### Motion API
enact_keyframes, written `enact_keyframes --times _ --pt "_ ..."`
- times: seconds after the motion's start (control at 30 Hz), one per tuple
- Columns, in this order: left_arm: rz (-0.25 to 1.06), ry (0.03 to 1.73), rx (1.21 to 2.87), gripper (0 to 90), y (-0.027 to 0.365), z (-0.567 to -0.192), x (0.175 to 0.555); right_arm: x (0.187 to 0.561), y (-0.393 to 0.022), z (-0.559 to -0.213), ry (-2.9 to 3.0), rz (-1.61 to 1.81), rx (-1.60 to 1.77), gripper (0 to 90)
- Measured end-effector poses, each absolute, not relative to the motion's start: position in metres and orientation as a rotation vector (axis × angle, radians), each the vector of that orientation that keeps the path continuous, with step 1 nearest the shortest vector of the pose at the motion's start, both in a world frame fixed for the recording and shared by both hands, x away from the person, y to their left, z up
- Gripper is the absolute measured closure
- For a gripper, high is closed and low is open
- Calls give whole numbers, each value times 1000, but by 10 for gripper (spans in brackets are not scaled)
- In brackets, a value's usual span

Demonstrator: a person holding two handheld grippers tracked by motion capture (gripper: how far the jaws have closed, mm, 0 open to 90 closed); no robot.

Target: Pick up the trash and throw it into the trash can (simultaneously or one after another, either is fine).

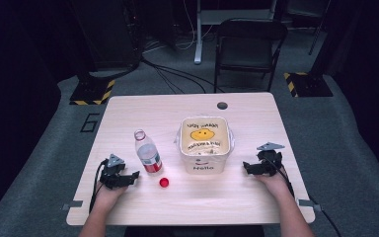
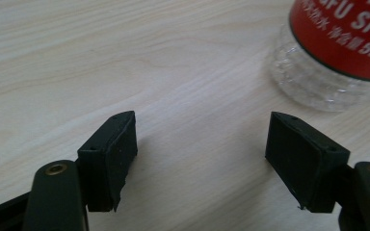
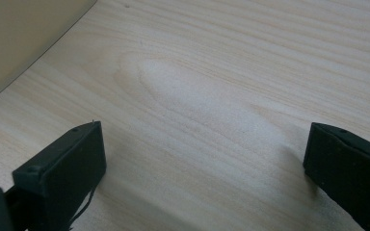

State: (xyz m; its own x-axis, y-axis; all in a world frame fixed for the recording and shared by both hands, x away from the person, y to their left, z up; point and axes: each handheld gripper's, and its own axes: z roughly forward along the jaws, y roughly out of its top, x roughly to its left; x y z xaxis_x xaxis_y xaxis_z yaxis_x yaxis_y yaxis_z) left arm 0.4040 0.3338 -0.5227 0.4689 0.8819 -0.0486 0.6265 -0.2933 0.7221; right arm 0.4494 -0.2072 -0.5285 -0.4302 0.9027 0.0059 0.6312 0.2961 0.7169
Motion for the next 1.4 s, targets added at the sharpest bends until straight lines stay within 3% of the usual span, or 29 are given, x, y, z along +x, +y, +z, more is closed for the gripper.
enact_keyframes --times 0.3,0.8,1.0,1.4 --pt "450 1284 1936 277 339 -502 395 447 -207 -528 2158 911 1392 0" --pt "468 1190 1957 314 329 -463 380 446 -208 -529 2162 907 1380 0" --pt "455 1177 1948 249 319 -452 381 447 -208 -529 2174 915 1369 0" --pt "441 1130 1937 205 302 -445 383 449 -209 -529 2181 920 1357 0"
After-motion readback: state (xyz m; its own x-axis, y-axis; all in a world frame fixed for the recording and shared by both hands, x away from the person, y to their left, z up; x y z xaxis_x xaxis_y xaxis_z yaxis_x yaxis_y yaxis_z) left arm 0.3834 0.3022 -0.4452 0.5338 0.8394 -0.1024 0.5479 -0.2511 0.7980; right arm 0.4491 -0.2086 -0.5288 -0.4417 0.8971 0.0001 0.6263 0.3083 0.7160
